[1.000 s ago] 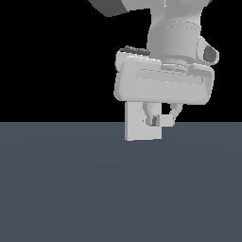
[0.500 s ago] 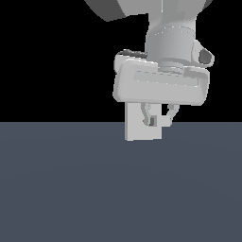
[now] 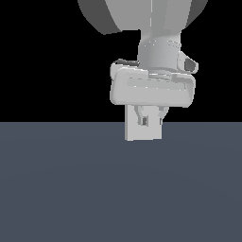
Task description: Plug the charger into the wall socket.
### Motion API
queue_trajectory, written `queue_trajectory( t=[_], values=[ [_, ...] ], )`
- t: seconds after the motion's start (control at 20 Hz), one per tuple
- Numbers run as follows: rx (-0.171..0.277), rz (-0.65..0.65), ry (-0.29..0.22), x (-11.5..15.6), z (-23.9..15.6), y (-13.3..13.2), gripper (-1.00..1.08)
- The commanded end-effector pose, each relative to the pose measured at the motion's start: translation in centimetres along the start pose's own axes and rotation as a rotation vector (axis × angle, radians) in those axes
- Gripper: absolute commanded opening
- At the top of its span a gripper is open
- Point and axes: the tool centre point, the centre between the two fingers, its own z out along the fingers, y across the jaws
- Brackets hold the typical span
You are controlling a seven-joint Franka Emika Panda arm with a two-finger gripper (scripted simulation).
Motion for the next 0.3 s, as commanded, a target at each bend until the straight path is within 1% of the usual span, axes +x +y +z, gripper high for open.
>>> queue_trajectory(
  t=[0.0, 0.25],
  values=[
    [0.000, 0.000, 0.000, 0.51, 0.09, 0.02, -1.00],
    [0.000, 0.001, 0.000, 0.65, 0.14, 0.05, -1.00]
  ],
)
